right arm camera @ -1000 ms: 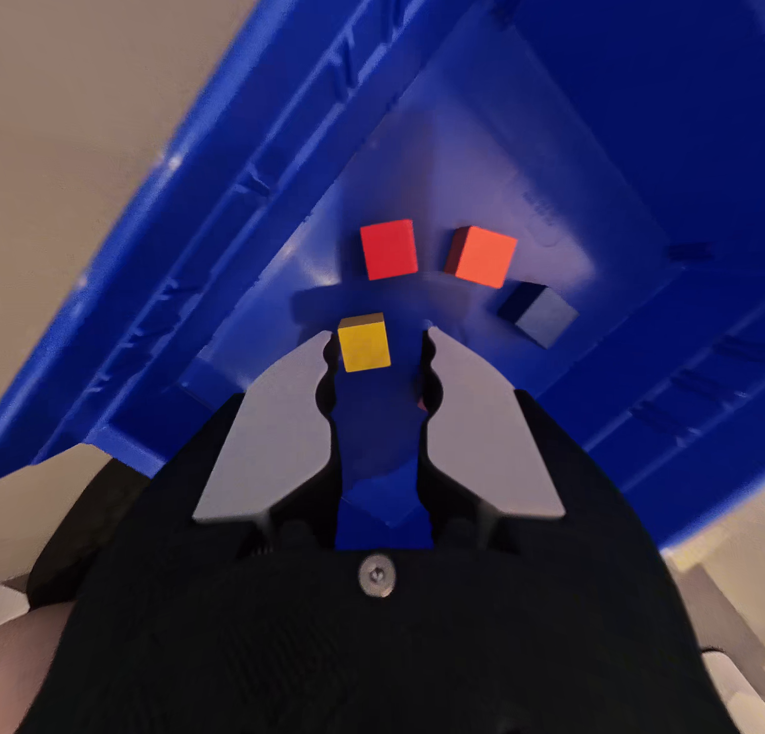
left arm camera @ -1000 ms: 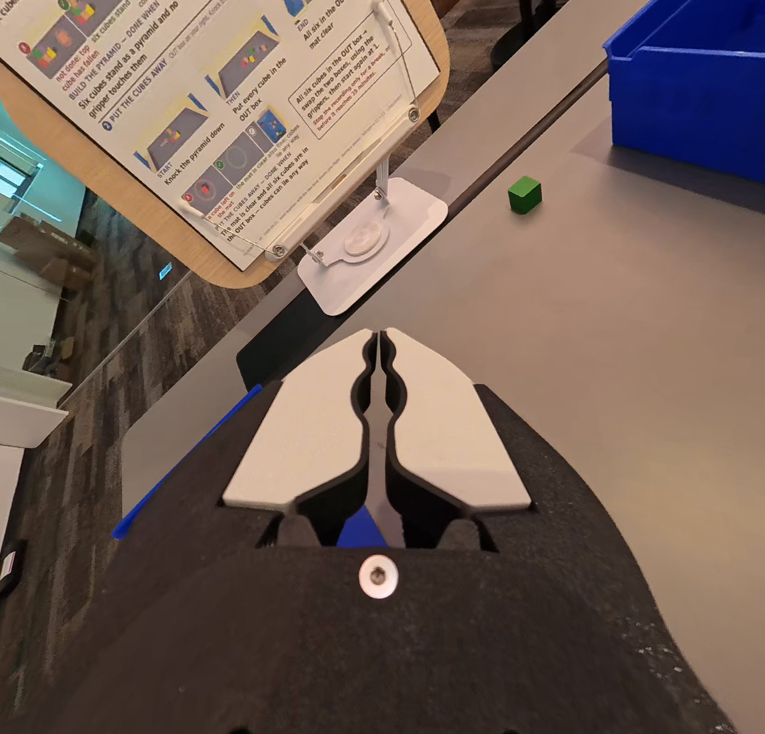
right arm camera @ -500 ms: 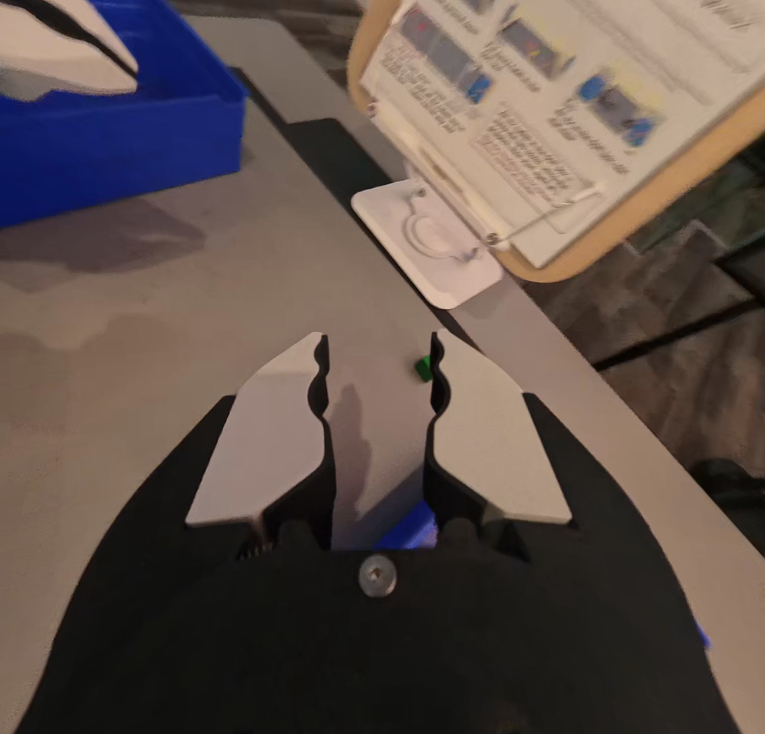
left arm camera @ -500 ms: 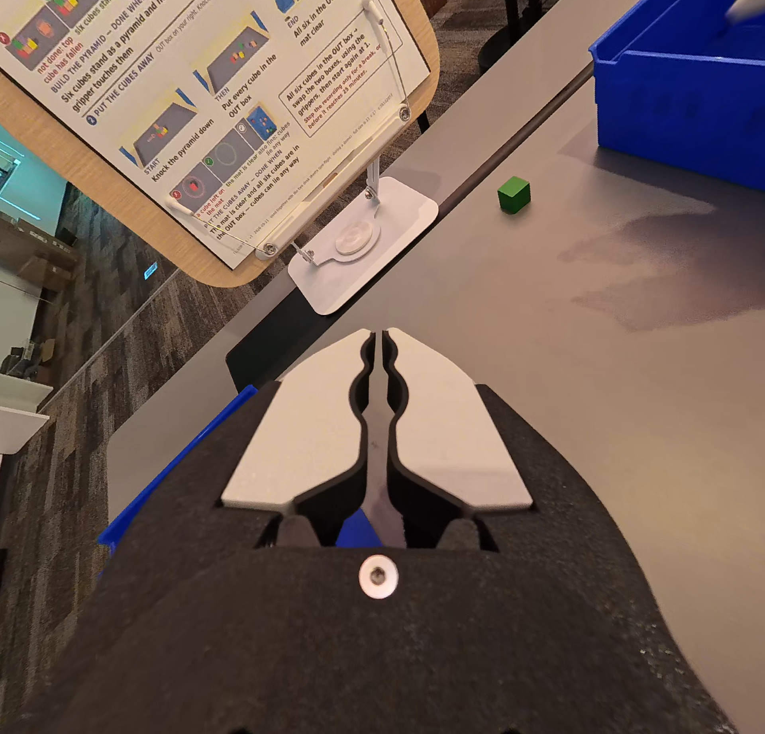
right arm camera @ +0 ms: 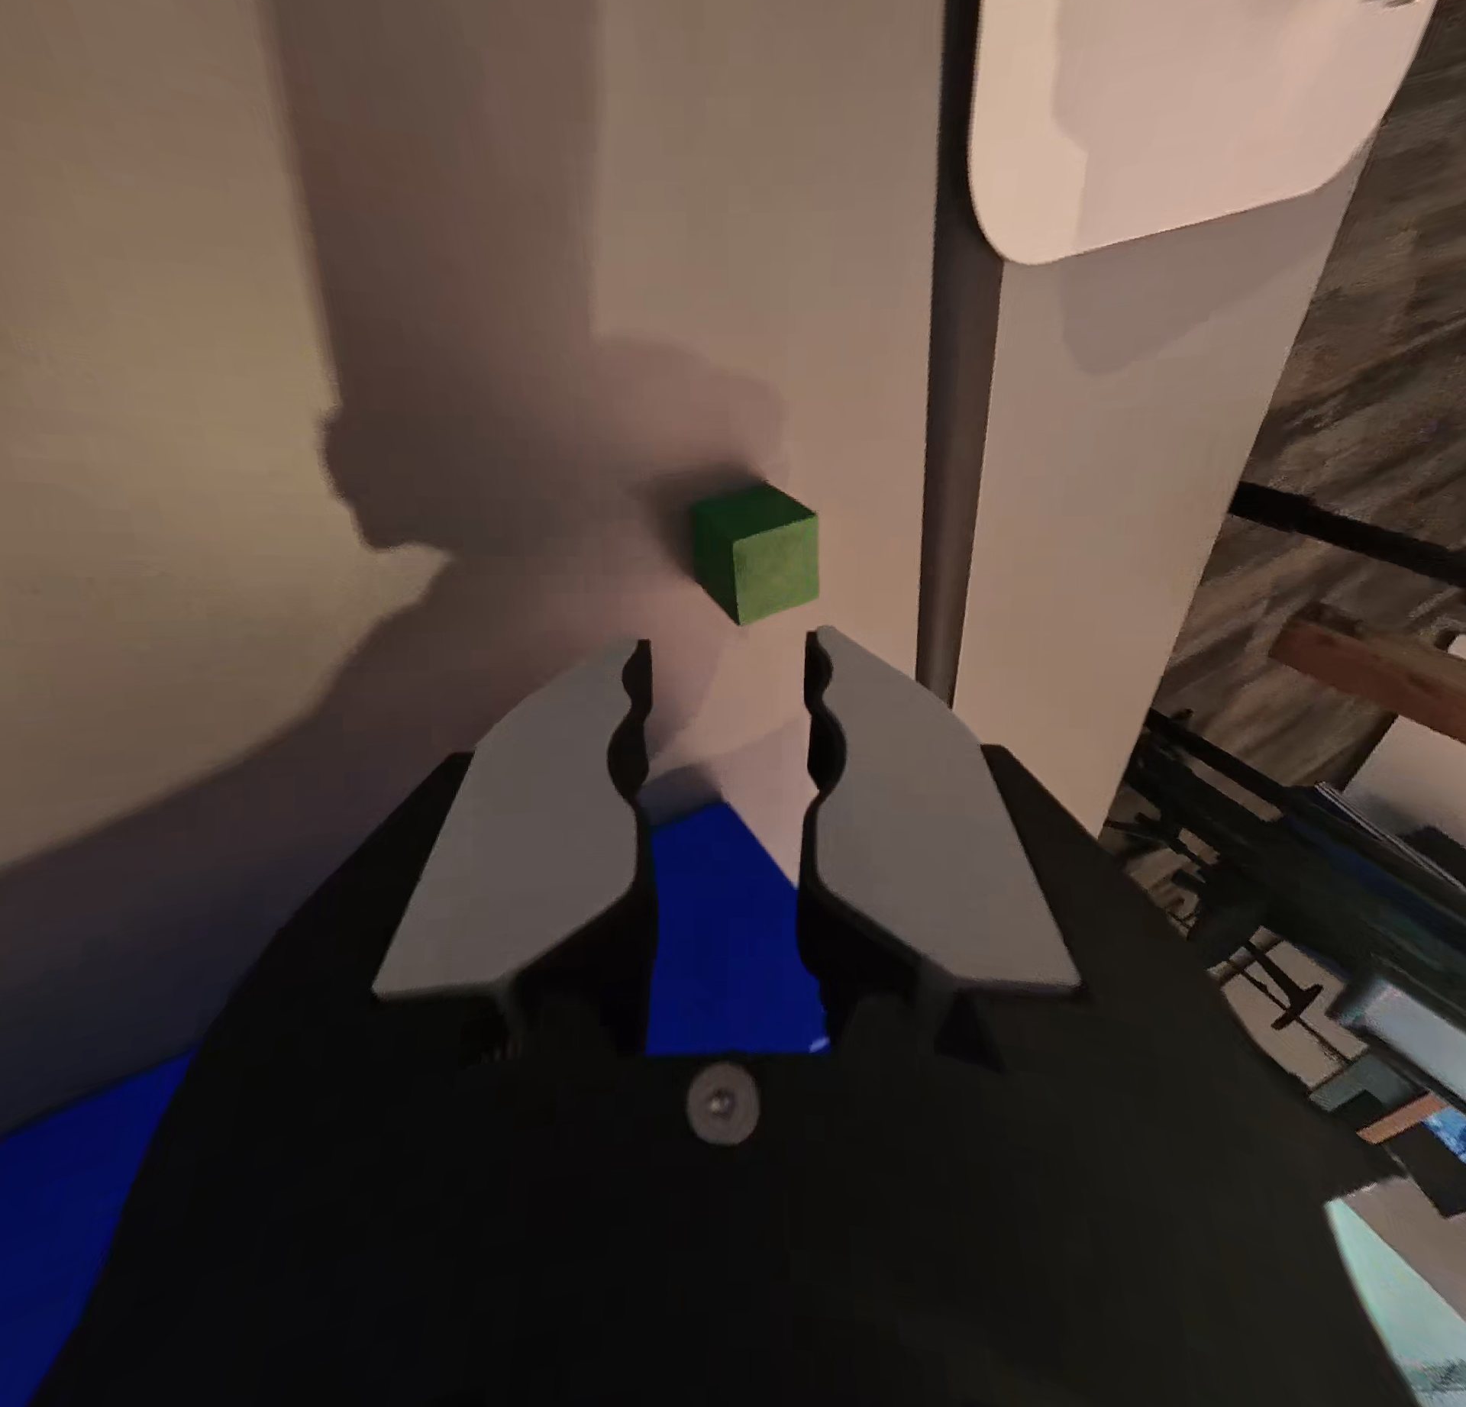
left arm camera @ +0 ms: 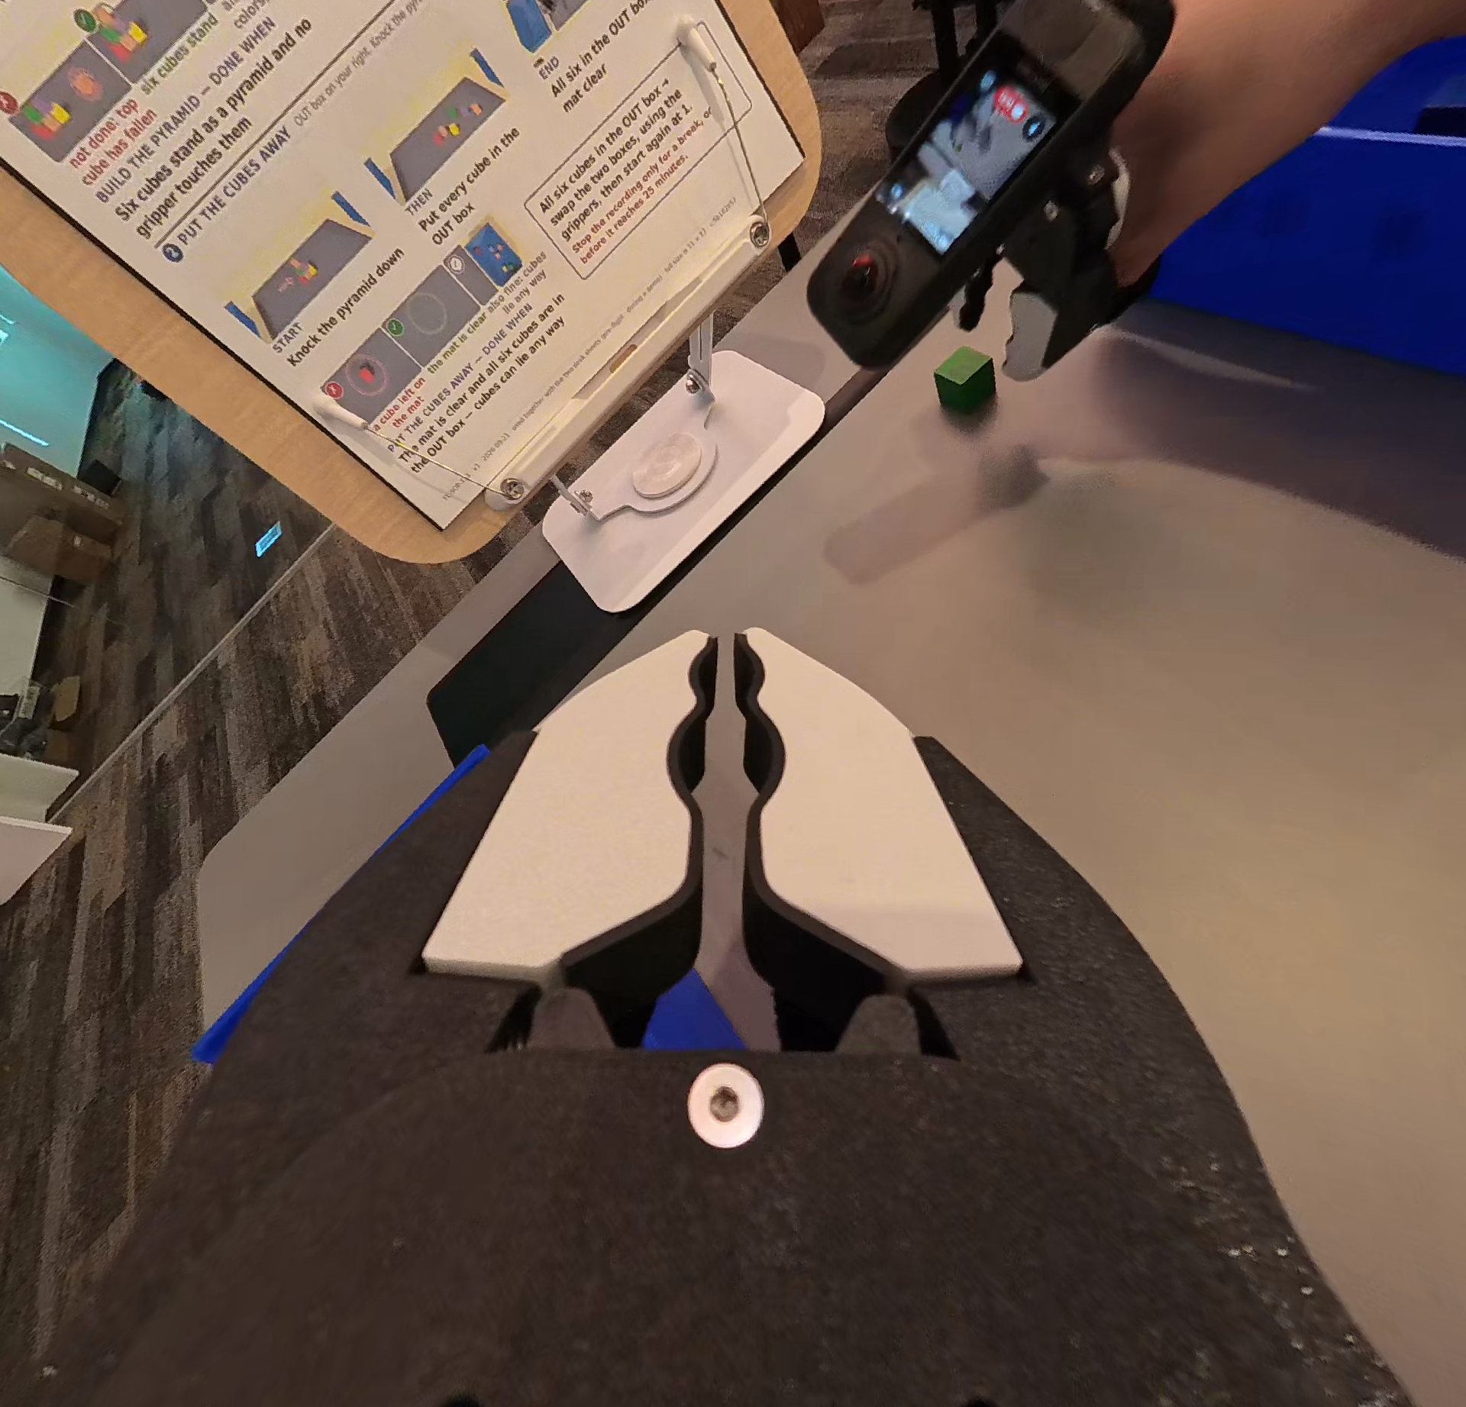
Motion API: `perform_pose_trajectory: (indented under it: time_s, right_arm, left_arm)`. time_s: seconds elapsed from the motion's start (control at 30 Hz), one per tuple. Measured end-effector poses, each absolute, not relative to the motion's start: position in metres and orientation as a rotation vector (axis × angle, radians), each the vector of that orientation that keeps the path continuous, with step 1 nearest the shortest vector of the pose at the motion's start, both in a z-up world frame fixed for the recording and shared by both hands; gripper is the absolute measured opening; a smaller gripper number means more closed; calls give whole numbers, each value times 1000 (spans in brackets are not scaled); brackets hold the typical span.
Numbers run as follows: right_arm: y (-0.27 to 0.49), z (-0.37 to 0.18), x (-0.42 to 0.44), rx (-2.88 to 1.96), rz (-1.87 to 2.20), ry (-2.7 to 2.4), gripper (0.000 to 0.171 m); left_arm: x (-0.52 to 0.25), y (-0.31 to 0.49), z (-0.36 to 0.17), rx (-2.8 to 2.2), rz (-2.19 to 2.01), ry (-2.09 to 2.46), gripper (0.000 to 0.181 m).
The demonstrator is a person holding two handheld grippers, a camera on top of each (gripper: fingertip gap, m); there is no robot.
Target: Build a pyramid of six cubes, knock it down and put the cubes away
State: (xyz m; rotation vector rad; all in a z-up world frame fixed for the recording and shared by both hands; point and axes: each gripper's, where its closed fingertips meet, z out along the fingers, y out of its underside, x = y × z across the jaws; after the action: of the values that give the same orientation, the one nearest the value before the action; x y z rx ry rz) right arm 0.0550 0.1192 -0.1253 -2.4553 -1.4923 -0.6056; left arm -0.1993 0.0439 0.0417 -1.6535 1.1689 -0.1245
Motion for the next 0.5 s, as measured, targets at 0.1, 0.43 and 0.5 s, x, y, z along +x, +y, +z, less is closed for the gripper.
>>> perform_pose_trajectory:
  time_s: [0.1, 0.43, 0.5]
  right_arm:
    - [133, -135, 55, -2408, -637, -1539, 39]
    - [144, -153, 63, -2510, -611, -1545, 35]
    - [138, -148, 52, -2518, -507, -1531, 31]
  left_arm:
    - [-201, 43, 46, -1646, -132, 1161, 4]
    - [-202, 41, 45, -1640, -134, 1193, 3]
    - [-201, 40, 45, -1639, -140, 1199, 3]
